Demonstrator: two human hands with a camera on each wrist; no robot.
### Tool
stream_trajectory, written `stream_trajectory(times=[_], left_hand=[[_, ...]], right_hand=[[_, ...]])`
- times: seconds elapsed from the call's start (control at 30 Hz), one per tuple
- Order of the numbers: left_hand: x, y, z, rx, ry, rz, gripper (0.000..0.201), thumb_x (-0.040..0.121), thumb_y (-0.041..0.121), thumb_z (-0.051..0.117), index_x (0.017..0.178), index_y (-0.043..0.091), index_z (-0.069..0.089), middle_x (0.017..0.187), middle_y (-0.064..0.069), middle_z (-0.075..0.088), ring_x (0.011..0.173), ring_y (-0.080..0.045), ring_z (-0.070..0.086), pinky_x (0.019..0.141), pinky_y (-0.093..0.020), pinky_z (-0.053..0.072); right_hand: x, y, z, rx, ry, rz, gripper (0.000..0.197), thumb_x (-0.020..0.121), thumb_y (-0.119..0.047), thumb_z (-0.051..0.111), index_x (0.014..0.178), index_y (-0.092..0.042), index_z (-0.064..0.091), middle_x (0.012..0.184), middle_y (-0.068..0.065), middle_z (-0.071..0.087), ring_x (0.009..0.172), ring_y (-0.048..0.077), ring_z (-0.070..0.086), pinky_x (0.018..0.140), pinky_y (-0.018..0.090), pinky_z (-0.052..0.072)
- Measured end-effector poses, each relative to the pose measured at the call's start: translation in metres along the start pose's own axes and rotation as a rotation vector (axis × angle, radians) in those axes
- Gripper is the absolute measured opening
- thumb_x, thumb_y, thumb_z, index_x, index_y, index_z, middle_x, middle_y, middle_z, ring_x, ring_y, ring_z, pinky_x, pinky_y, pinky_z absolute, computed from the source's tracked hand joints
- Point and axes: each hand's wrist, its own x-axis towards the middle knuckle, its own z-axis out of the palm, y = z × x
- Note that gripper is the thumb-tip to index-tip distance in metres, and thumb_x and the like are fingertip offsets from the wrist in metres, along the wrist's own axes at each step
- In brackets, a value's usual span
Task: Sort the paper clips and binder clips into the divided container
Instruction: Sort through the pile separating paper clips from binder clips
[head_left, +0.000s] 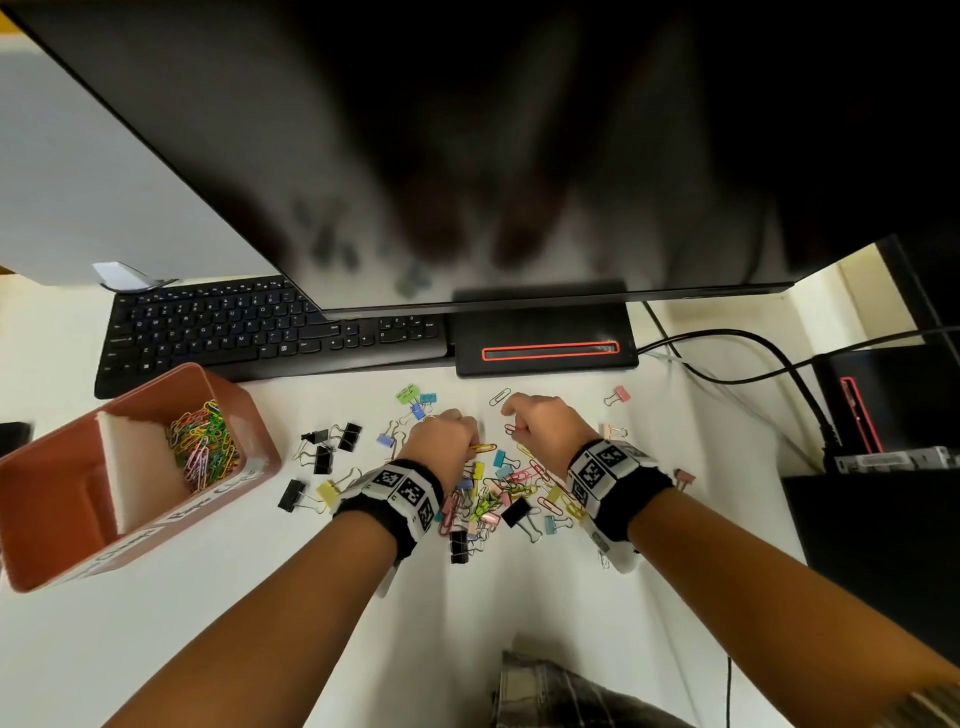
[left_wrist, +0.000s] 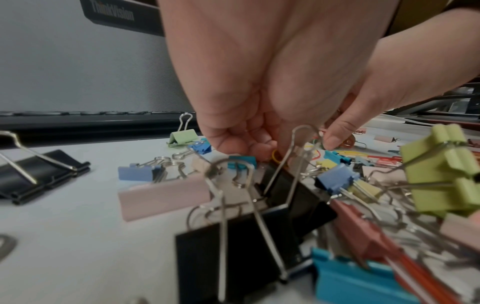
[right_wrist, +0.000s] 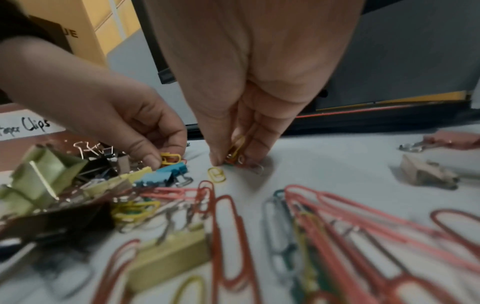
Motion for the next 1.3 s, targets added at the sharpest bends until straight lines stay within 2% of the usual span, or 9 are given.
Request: stream_trajectory(times=[0.2,0.43,0.53,0.67,0.9,1.0,1.1,1.2,1.3], left_hand=[[-0.002,0.001,0.0,-0.009,0.0,-0.006,0.022,0.082,0.019,0.066,0.103,0.014,0.058,0.101,-0.004,0.055,0.091,-0.023,0.057,0.084,-0.034,0.049],[-0.001,0.0,-0.001,0.015,-0.004,0.008,0.023,0.083,0.021,0.066,0.103,0.015,0.057,0.102,-0.004,0.055,0.092,-0.024,0.057,0.083,-0.034,0.049],[-0.004,0.0,-0.005,-0.072,0.011,0.001,0.017,0.086,0.019,0.061,0.103,0.014,0.059,0.102,-0.006,0.056,0.094,-0.024,0.056,0.085,-0.035,0.048],[-0.02,0.003,-0.027,-0.315,0.18,-0.024,0.009,0.09,0.015,0.055,0.095,0.011,0.061,0.093,-0.006,0.058,0.086,-0.02,0.056,0.082,-0.031,0.046],[-0.092,-0.045,-0.081,-0.647,0.488,-0.188,0.005,0.086,0.016,0.062,0.084,0.019,0.058,0.079,0.003,0.063,0.069,-0.009,0.058,0.065,-0.016,0.049],[-0.132,-0.09,-0.101,-0.68,0.588,-0.302,0.008,0.085,0.016,0.063,0.08,0.02,0.059,0.078,0.001,0.065,0.069,-0.012,0.059,0.068,-0.02,0.048],[-0.166,-0.138,-0.115,-0.602,0.661,-0.44,0.005,0.085,0.019,0.064,0.081,0.018,0.062,0.079,0.001,0.065,0.073,-0.014,0.058,0.068,-0.02,0.043],[-0.178,-0.167,-0.122,-0.612,0.648,-0.535,0.007,0.084,0.02,0.066,0.083,0.015,0.062,0.083,-0.004,0.067,0.074,-0.016,0.061,0.074,-0.028,0.05],[-0.17,-0.182,-0.116,-0.642,0.606,-0.575,0.003,0.084,0.013,0.065,0.084,0.013,0.062,0.089,-0.011,0.068,0.074,-0.019,0.062,0.072,-0.029,0.053]], right_hand=[[0.016,-0.005,-0.01,-0.115,-0.007,-0.06,0.038,0.092,-0.008,0.046,0.13,-0.011,0.045,0.122,0.015,0.058,0.114,0.031,0.053,0.097,0.041,0.046],[0.02,-0.004,-0.008,-0.12,-0.025,0.013,0.02,0.09,-0.008,0.05,0.108,-0.005,0.058,0.116,0.012,0.051,0.095,0.023,0.054,0.088,0.029,0.046],[0.012,-0.003,-0.004,-0.099,-0.026,-0.028,0.02,0.09,-0.006,0.048,0.106,-0.006,0.061,0.117,0.011,0.054,0.102,0.025,0.053,0.089,0.031,0.046],[0.003,-0.007,0.0,-0.071,-0.022,-0.013,0.021,0.09,-0.01,0.049,0.107,-0.007,0.061,0.11,0.013,0.062,0.103,0.028,0.056,0.09,0.037,0.047],[-0.008,-0.027,-0.004,-0.149,-0.086,0.005,0.023,0.091,-0.013,0.048,0.107,-0.009,0.065,0.111,0.011,0.065,0.1,0.024,0.058,0.086,0.029,0.045],[-0.012,-0.058,-0.013,-0.109,-0.009,-0.048,0.022,0.092,-0.015,0.048,0.106,-0.009,0.064,0.109,0.01,0.064,0.1,0.024,0.057,0.087,0.029,0.043],[-0.013,-0.127,-0.012,-0.017,0.089,-0.224,0.021,0.091,-0.013,0.049,0.1,-0.008,0.067,0.103,0.009,0.065,0.098,0.024,0.058,0.086,0.028,0.041],[-0.005,-0.213,0.004,0.13,0.133,-0.368,0.017,0.09,-0.013,0.052,0.097,-0.012,0.067,0.098,0.003,0.062,0.089,0.017,0.058,0.082,0.022,0.041],[0.013,-0.284,0.033,0.219,0.123,-0.372,0.016,0.087,-0.013,0.057,0.1,-0.012,0.066,0.106,0.007,0.062,0.092,0.021,0.061,0.086,0.03,0.049]])
